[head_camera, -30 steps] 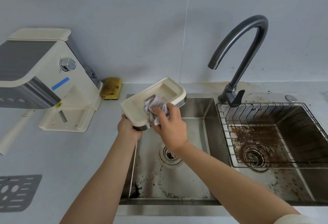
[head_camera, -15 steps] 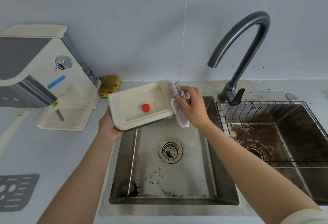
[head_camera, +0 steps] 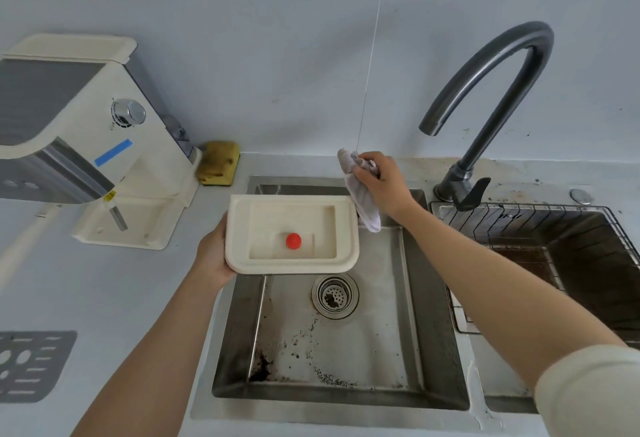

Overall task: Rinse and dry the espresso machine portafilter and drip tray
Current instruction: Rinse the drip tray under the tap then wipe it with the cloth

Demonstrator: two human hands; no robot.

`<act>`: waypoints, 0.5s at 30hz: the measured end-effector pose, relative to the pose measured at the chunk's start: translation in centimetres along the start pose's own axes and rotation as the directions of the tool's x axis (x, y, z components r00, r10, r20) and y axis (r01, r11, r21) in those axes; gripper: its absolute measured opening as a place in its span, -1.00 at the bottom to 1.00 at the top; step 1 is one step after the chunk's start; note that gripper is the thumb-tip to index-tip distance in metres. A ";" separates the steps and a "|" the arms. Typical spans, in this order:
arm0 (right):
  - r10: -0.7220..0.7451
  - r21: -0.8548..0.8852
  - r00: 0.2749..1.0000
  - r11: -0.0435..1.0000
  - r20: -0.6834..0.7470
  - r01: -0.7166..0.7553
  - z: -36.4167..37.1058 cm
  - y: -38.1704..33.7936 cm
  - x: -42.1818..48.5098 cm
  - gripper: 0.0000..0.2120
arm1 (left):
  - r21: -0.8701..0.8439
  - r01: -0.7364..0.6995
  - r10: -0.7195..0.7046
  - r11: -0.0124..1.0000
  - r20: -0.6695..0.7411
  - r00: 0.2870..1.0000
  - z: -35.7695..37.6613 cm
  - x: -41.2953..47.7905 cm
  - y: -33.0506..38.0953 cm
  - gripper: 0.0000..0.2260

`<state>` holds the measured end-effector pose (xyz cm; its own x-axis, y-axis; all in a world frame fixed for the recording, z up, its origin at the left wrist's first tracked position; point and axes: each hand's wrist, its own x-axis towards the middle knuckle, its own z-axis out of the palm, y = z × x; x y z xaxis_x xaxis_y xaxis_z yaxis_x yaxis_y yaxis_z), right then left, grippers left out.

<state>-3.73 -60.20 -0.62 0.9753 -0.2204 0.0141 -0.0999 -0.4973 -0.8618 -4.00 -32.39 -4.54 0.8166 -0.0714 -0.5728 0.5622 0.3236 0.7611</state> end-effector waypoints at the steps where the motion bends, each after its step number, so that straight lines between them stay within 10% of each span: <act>1: 0.003 -0.043 1.000 0.999 0.008 -0.003 -0.1 0.2 0.8 -0.73 | 0.003 0.007 -0.007 1.000 -0.013 1.000 -0.2 0.0 -0.2 -0.80; 6: -0.074 -0.347 0.986 0.930 0.151 0.123 -0.8 1.0 4.2 -0.73 | -0.003 -0.003 0.003 1.000 -0.079 0.997 -0.5 0.1 -0.4 -0.78; 15: -0.051 -0.762 0.891 0.496 0.452 0.416 2.8 -0.1 9.9 -0.62 | 0.016 -0.008 0.010 1.000 -0.107 0.994 -0.5 2.6 -0.1 -0.73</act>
<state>6.49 -60.00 -1.86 0.9627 0.2085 -0.1722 0.2055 -0.9780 -0.0352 -2.02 -32.17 -6.23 0.8032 0.0335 -0.5947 0.5577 0.3086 0.7706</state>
